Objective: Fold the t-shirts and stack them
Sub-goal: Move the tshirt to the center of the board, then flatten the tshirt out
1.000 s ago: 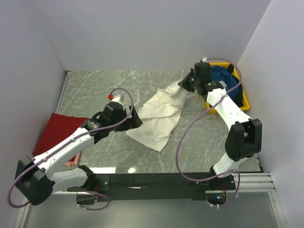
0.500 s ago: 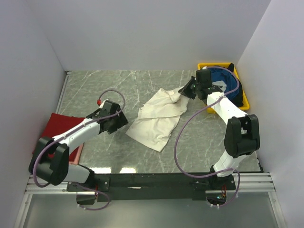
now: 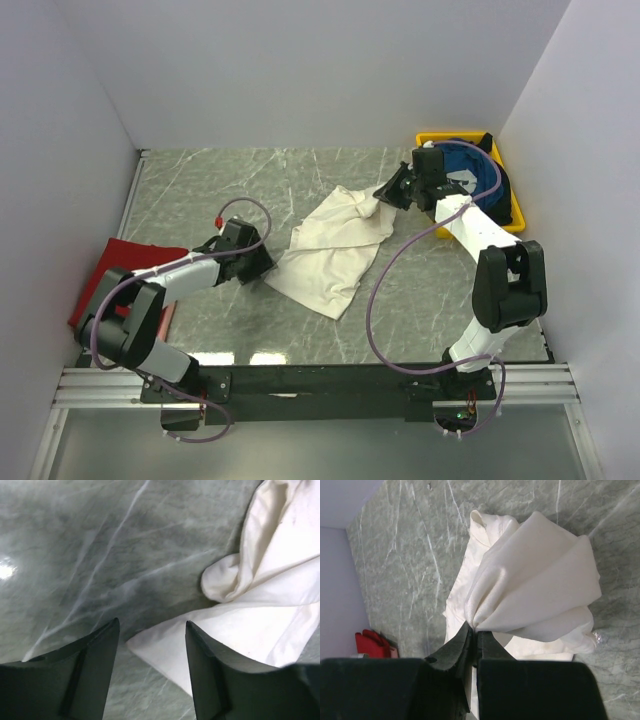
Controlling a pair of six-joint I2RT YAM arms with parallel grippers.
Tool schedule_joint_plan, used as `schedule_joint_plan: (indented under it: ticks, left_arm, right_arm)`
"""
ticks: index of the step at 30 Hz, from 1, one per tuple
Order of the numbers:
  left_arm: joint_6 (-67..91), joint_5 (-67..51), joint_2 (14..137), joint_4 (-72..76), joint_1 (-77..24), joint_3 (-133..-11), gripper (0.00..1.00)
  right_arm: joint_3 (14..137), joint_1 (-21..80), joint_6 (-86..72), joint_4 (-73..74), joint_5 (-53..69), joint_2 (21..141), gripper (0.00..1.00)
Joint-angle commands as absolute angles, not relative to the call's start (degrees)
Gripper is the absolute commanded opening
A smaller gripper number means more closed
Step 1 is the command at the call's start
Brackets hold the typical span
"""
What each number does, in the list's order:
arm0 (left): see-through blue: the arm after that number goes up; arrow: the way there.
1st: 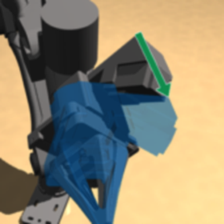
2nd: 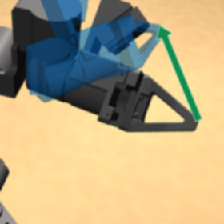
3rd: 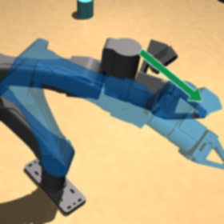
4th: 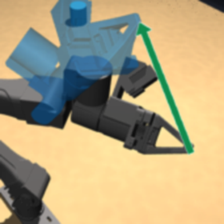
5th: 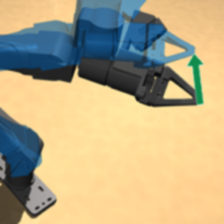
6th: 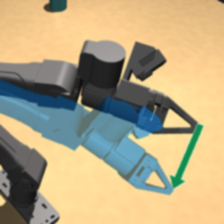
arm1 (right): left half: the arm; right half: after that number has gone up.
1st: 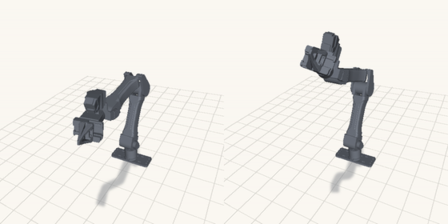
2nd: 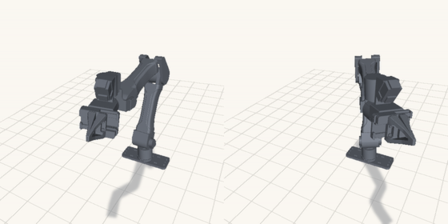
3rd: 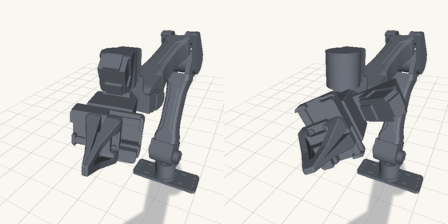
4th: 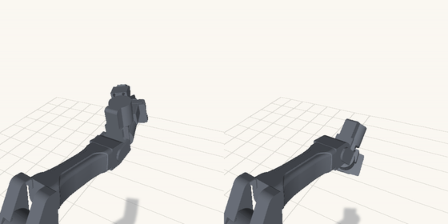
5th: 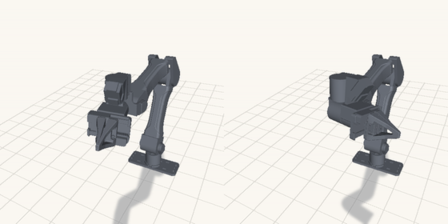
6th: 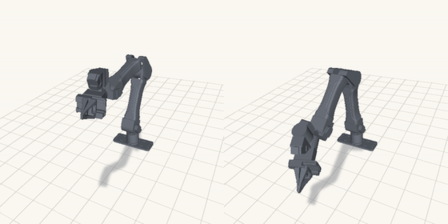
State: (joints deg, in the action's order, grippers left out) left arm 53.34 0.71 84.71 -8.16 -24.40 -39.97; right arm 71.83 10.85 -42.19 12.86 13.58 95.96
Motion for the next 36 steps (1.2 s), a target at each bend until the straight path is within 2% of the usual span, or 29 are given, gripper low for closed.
schedule_joint_plan:
  ticks: [1, 8, 12, 13, 14, 16, 17, 24, 29, 32, 36]
  left_arm:
    - [51.42, -0.18, 86.39, -3.25, -25.13, -39.02, 0.59]
    - [51.68, 5.97, 88.68, -7.20, -29.70, -40.52, 0.50]
    - [52.73, 7.38, 87.89, -8.61, -31.20, -39.73, 0.38]
    - [53.00, 7.56, 87.63, -8.96, -31.46, -39.64, 0.34]
    - [53.00, 7.47, 87.02, -9.75, -31.55, -39.55, 0.24]
    - [53.09, 7.47, 86.14, -10.63, -31.55, -39.29, 0.15]
    - [53.17, 7.47, 84.91, -11.85, -31.55, -39.29, 0.02]
    - [52.91, 9.67, 75.95, -22.47, -30.24, -42.44, 0.01]
    - [49.58, 9.75, 66.37, -30.40, -21.02, -46.92, 0.01]
    - [47.64, 11.51, 62.76, -35.50, -16.53, -50.61, 0.01]
    - [45.88, 10.47, 59.33, -37.88, -13.71, -52.56, 0.01]
  right_arm:
    - [71.46, 10.72, -41.31, 10.55, 14.50, 95.01, 0.00]
    - [72.07, 10.28, -40.96, 10.81, 14.68, 95.71, 0.00]
    - [72.16, 9.93, -40.96, 10.72, 14.68, 95.54, 0.00]
    - [72.25, 9.76, -40.96, 10.81, 14.68, 95.54, 0.00]
    - [72.25, 9.76, -40.87, 10.72, 14.68, 95.54, 0.00]
    - [72.33, 9.41, -40.87, 10.90, 14.68, 95.62, 0.00]
    - [72.33, 9.23, -40.96, 10.99, 14.68, 95.63, 0.00]
    - [70.76, 7.47, -42.10, 11.60, 14.59, 93.70, 0.00]
    - [63.91, 5.98, -44.03, 10.55, 15.47, 88.34, 0.01]
    - [57.25, 5.19, -46.31, 8.18, 15.99, 83.77, 0.04]
    - [49.41, 4.22, -48.25, 5.63, 16.00, 77.97, 0.14]
